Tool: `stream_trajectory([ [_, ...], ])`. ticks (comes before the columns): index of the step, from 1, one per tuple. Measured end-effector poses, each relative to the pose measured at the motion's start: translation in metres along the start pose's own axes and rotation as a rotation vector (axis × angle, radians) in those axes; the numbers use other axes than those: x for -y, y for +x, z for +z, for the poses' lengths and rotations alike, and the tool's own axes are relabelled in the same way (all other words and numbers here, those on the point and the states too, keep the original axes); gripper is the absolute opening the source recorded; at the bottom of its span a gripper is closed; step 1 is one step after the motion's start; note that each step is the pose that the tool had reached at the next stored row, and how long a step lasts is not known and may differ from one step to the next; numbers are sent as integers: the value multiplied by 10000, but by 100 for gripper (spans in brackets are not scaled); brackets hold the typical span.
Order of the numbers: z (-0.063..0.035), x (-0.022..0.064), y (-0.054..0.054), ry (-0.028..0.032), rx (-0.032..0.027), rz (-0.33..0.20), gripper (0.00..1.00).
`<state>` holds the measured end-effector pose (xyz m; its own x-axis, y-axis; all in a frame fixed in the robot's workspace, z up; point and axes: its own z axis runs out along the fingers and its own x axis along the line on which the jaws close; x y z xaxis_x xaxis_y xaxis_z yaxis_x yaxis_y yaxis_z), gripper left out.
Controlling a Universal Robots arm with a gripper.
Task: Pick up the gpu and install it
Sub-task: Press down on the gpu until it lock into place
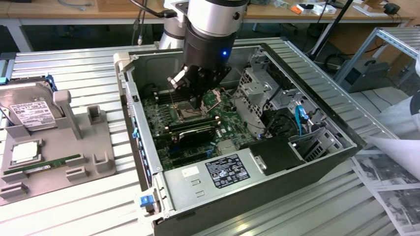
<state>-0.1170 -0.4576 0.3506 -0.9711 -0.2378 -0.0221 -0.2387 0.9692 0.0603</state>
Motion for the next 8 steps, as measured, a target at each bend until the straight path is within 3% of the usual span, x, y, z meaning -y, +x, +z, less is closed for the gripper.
stream_trajectory([
  [6,0,0,0,17,46,768,11],
  [8,0,0,0,31,87,1432,11],
])
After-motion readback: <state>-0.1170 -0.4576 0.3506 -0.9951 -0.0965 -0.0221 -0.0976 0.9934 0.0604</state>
